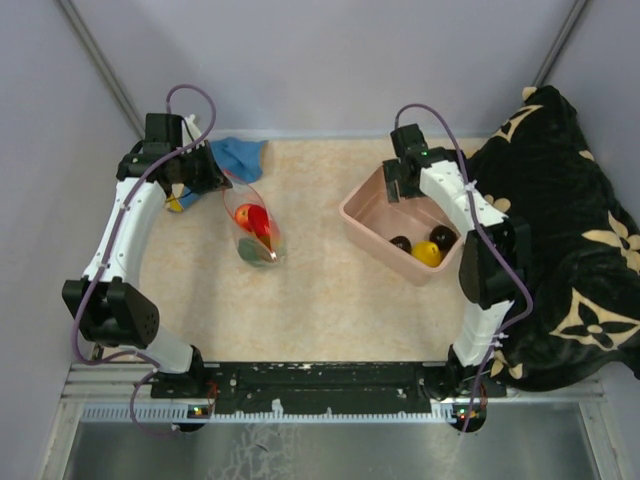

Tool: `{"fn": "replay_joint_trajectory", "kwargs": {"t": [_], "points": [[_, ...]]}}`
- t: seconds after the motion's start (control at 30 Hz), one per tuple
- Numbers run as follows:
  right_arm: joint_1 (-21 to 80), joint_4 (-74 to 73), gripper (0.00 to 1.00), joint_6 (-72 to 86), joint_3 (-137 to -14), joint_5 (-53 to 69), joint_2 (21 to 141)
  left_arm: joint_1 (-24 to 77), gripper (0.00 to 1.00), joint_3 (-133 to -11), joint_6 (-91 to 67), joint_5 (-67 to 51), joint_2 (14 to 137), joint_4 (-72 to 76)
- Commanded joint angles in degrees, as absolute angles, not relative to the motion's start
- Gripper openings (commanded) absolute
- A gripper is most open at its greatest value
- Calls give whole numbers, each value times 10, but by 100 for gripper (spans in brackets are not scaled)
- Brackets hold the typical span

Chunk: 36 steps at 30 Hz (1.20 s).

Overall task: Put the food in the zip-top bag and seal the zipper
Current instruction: Move the bin to the center of the board.

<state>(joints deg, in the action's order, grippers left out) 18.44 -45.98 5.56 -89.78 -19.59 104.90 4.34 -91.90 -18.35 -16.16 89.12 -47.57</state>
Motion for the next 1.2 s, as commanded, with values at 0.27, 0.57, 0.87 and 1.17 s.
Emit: {"fn": "replay_joint_trajectory", "kwargs": {"t": [0.27, 0.57, 0.87, 1.17], "points": [[258, -440, 79, 26, -951, -1, 1047, 39, 0, -915, -181, -176, 877, -469], [339, -532, 79, -31, -843, 103, 991, 39, 0, -916, -179, -175, 881, -467], [364, -630, 79, -28, -786, 109, 887, 39, 0, -917, -182, -185, 888, -463], [347, -639, 81, 84, -785, -81, 887, 39, 0, -923, -185, -202, 898, -458]]}}
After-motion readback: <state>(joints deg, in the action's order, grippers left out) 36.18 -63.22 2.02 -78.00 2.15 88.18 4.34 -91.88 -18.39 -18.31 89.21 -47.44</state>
